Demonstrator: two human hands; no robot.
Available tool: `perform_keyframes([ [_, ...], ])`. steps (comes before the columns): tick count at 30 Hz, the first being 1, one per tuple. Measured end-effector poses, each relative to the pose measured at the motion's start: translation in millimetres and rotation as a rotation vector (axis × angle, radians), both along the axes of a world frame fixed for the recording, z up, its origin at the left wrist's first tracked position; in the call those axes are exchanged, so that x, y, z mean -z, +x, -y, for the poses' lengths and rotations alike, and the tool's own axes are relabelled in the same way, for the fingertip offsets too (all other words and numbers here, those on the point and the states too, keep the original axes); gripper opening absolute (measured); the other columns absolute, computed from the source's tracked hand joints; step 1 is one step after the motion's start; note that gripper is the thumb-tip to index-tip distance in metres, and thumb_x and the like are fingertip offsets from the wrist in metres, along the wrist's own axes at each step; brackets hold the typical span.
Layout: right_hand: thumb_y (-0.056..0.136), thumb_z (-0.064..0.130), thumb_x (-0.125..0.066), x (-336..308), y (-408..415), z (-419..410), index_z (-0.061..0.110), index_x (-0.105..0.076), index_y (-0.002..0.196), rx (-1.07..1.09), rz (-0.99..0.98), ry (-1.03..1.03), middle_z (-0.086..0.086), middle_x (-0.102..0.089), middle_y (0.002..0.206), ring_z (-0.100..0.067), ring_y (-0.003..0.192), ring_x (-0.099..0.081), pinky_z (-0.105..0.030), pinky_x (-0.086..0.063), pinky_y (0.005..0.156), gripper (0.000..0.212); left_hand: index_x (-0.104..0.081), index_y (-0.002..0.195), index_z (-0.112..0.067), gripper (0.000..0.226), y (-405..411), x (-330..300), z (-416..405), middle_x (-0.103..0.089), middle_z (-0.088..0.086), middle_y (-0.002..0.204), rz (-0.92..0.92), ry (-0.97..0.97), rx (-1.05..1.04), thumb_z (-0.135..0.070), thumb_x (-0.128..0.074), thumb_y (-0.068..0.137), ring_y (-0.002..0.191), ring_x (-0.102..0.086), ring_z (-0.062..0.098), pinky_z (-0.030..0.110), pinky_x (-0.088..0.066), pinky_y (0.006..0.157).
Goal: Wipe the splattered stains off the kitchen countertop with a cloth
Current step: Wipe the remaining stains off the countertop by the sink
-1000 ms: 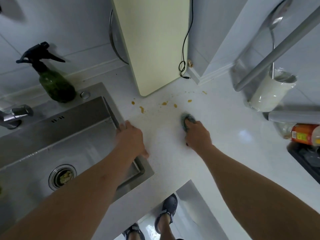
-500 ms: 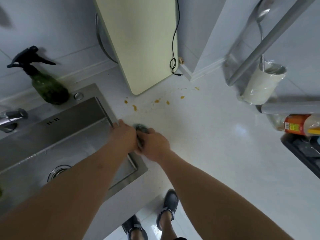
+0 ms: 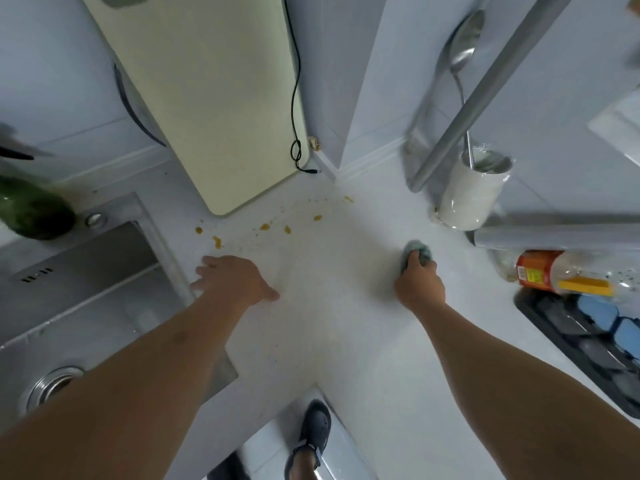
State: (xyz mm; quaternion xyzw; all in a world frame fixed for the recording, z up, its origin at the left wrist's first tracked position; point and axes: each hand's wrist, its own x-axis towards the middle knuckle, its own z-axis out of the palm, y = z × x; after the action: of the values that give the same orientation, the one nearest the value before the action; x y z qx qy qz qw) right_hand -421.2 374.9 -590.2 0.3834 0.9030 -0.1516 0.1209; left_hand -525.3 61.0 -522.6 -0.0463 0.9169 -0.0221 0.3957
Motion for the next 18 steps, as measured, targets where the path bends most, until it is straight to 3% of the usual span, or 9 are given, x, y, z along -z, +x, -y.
perform_keyframes([
  [5,0.095,0.019,-0.044,3.5,-70.1,9.8,0.02,-0.019,0.159,-0.113,-0.004,-0.069,-0.012,-0.025,0.159,-0.042,0.128,-0.05,-0.045,-0.044,0.102,0.069,-0.036,0.153,0.007,0.127,-9.8,16.3,7.3,-0.018,0.04,0.161,-0.032,-0.004,0.06,-0.08,-0.076,0.069,0.15,-0.015,0.058,0.062,-0.026,0.121],
  [10,0.099,0.022,-0.042,0.9,-147.3,18.0,0.019,-0.022,0.158,-0.215,0.001,-0.061,-0.014,-0.029,0.155,-0.04,0.127,-0.051,-0.047,-0.046,0.099,0.062,-0.029,0.155,0.009,0.141,-11.0,27.6,9.3,-0.016,0.041,0.161,-0.081,0.041,0.002,-0.081,-0.08,0.06,0.15,-0.016,0.058,0.06,-0.031,0.12],
  [13,0.098,0.023,-0.042,3.3,-174.1,62.9,0.02,-0.029,0.156,-0.361,-0.026,-0.093,-0.01,-0.028,0.157,-0.037,0.127,-0.052,-0.044,-0.046,0.098,0.059,-0.028,0.156,0.007,0.143,-13.3,32.5,10.9,-0.013,0.043,0.16,-0.111,0.064,-0.043,-0.079,-0.084,0.056,0.149,-0.016,0.06,0.061,-0.035,0.117],
  [18,0.093,0.024,-0.047,10.3,-149.1,164.4,0.024,-0.025,0.157,-0.772,-0.031,-0.147,-0.012,-0.033,0.154,-0.035,0.124,-0.055,-0.044,-0.05,0.096,0.068,-0.064,0.125,-0.005,0.105,-15.6,32.7,13.6,-0.04,0.037,0.151,-0.102,0.092,-0.013,-0.081,-0.083,0.054,0.145,-0.025,0.057,0.061,-0.034,0.116],
])
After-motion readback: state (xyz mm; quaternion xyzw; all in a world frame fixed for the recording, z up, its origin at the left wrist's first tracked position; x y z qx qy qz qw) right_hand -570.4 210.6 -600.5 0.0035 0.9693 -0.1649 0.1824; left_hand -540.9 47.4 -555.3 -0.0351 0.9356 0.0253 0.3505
